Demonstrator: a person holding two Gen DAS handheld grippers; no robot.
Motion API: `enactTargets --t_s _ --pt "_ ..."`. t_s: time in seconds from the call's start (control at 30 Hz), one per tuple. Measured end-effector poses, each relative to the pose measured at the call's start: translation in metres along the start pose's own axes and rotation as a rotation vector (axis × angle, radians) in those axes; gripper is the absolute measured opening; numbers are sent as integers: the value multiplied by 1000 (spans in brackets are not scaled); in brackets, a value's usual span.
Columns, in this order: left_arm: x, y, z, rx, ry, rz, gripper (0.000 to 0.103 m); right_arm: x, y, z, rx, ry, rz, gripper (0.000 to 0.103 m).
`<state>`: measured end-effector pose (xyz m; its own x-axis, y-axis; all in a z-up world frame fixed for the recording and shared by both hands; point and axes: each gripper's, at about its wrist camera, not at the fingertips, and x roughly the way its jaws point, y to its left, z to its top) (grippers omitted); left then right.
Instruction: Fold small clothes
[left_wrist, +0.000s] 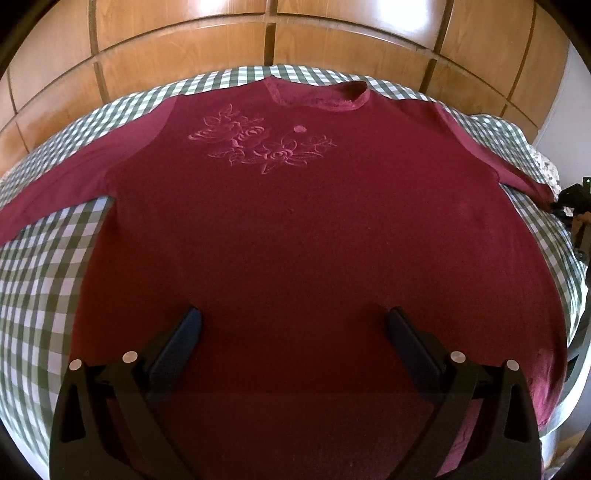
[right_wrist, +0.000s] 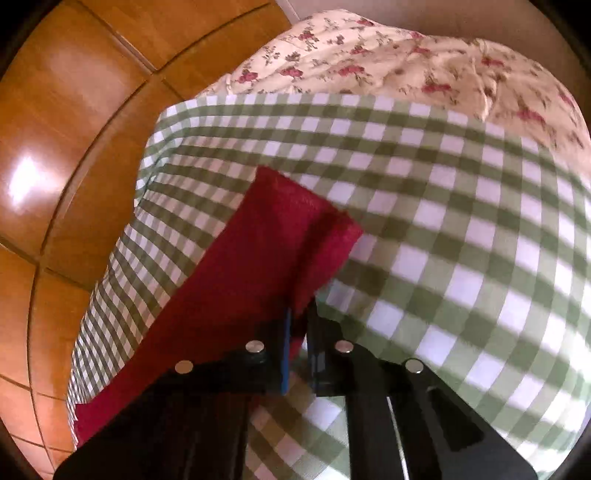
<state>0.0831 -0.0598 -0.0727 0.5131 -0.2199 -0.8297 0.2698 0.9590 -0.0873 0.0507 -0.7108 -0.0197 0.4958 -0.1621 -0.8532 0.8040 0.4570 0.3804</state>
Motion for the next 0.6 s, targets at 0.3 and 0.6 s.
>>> enactTargets --t_s 0.3,0.6 --pt "-8 9 7 -27 1 -67 99 -40 37 -1 -80 -61 74 5" --pt "-22 37 9 -117 6 -124 99 -97 164 -77 -361 -26 383 5"
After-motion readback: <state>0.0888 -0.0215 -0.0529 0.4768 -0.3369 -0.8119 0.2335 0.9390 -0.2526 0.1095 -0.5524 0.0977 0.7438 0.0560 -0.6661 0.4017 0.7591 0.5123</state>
